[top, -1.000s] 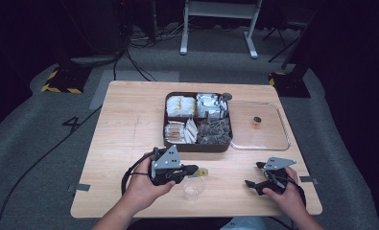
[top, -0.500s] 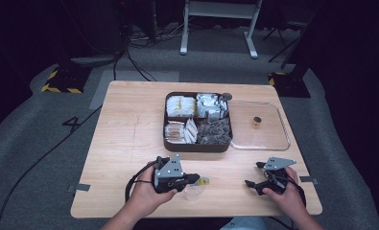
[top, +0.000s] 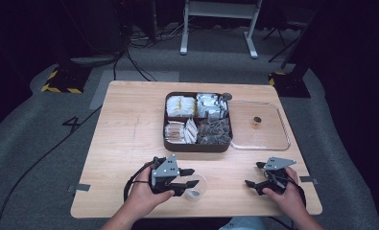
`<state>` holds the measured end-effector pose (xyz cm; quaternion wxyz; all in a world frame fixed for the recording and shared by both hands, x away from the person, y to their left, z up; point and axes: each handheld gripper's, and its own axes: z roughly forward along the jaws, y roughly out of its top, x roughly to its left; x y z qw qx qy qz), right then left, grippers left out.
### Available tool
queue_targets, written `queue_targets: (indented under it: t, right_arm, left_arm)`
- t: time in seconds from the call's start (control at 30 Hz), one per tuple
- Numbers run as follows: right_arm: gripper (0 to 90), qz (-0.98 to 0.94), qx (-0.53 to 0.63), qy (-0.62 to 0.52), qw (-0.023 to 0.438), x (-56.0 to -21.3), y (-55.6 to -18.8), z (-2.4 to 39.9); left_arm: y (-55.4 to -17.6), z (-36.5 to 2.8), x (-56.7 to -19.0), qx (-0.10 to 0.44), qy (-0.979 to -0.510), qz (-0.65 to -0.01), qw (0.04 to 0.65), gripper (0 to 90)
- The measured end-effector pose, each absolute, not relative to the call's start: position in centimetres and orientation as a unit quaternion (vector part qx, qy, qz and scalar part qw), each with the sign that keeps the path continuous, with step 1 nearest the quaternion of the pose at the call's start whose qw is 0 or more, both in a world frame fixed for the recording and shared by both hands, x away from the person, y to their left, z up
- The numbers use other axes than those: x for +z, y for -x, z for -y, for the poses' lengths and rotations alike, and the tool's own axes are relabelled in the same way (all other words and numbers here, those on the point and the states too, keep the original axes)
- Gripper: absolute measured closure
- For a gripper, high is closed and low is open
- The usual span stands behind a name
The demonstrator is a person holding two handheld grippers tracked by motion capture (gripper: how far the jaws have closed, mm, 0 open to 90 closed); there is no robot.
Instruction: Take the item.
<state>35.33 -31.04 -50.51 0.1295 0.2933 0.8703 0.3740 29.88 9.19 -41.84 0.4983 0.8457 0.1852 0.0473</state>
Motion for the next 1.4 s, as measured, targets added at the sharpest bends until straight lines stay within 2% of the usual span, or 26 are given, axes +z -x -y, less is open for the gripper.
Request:
queue_targets:
  t: [0.07, 0.3, 0.53, 0.9, 1.4]
  right_arm:
    - [9.0, -0.870, 0.374, -0.293, 0.129, -50.5, -35.3, 31.0]
    - [9.0, -0.870, 0.374, -0.293, 0.129, -50.5, -35.3, 31.0]
    - [9.0, -0.870, 0.374, -0.293, 0.129, -50.5, -35.3, 31.0]
    - [9.0, -0.870, 0.374, -0.293, 0.129, -50.5, -35.3, 31.0]
    - [9.0, -0.870, 0.374, -0.294, 0.129, -50.5, -35.3, 31.0]
  left_arm:
    - [-30.0, -9.3, -41.8, 0.051, -0.846, -0.187, 0.497, 59.4]
    - [-30.4, -9.7, -40.7, 0.069, -0.841, -0.206, 0.495, 47.8]
    - [-31.3, -11.0, -39.3, 0.117, -0.837, -0.262, 0.467, 34.0]
    - [-32.2, -14.9, -39.8, 0.166, -0.834, -0.311, 0.425, 31.5]
    - [-32.2, -20.4, -42.8, 0.184, -0.826, -0.378, 0.376, 29.0]
